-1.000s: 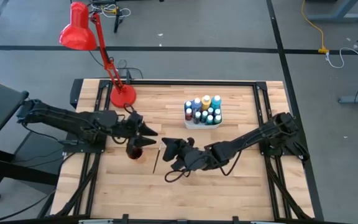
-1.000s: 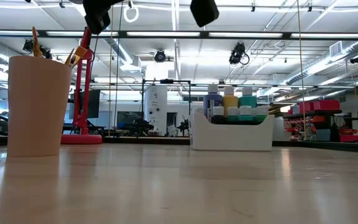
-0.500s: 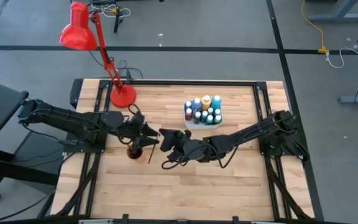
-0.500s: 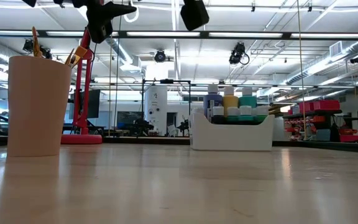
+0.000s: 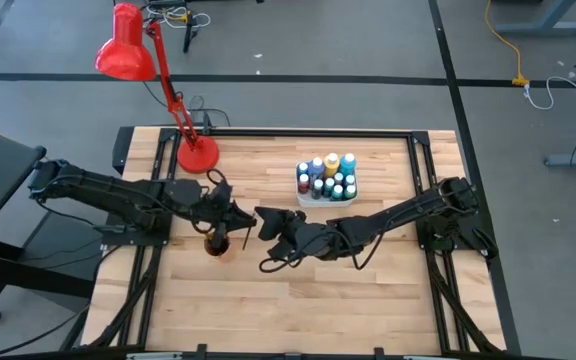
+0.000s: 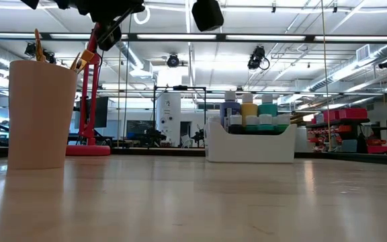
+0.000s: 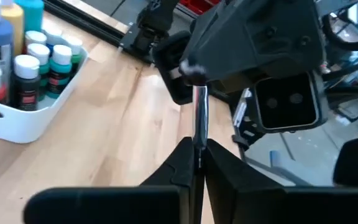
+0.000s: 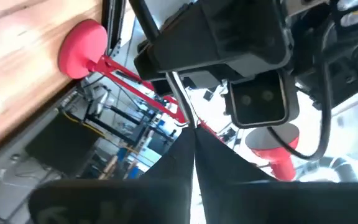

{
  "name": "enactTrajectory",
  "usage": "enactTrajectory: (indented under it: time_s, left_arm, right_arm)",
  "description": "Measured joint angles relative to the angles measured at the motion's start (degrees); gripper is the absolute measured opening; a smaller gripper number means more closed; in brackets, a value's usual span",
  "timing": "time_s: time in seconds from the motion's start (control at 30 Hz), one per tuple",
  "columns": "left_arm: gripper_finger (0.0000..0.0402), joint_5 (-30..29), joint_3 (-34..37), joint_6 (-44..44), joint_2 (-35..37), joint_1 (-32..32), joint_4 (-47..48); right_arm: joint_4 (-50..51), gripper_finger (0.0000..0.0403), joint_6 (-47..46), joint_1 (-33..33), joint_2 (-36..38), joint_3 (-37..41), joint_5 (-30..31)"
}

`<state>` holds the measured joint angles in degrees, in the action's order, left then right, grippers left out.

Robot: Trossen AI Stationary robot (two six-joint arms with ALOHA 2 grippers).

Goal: Pick & Place Paint Supplies
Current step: Put the silver paint brush into the orange cup

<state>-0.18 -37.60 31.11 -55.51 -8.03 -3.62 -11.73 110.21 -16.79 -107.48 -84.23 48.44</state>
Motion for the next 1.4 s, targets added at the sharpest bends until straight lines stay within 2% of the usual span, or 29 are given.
enactTrajectory:
  time_s: [0.1,0.2,0.33,0.57,0.73,0.9,1.07,1.3,1.4]
  left_arm:
    - [0.0037,-1.68,-0.07,-0.08,0.00,0.00,0.70]
    - [0.0033,-3.21,-0.09,-1.40,0.52,0.00,1.07]
    - [0.0023,-5.86,-0.13,-6.58,3.06,0.00,1.57]
    - [0.0026,-6.49,-0.13,-10.15,10.55,-1.20,2.79]
    - [0.0024,-6.32,-0.20,-24.52,16.55,-6.14,11.13]
    - [0.0032,-7.17,-0.10,-22.30,18.17,-10.81,14.83]
    - [0.0027,-8.40,3.59,-24.23,18.08,-14.75,11.30]
    - [0.0046,-19.81,13.40,-22.50,18.08,-17.33,6.07]
    - [0.0055,-22.57,15.58,-19.53,18.07,-17.27,5.54]
  right_arm:
    - [0.24,0.0024,-3.65,-0.14,-0.02,0.02,0.70]
    - [0.26,0.0036,-10.91,-0.25,-0.03,0.02,3.22]
    - [0.26,0.0045,-21.25,-0.27,-0.04,0.04,9.00]
    - [0.24,0.0048,-32.01,-0.51,-0.07,0.07,18.45]
    - [2.26,0.0048,-42.84,0.72,0.51,0.07,15.55]
    - [4.02,0.0048,-51.03,2.74,1.66,0.05,15.76]
    - [8.03,0.0048,-56.13,4.10,1.68,0.07,13.73]
    - [11.76,0.0048,-58.79,4.34,1.68,0.07,11.88]
    - [12.03,0.0048,-59.03,4.32,1.68,0.07,11.27]
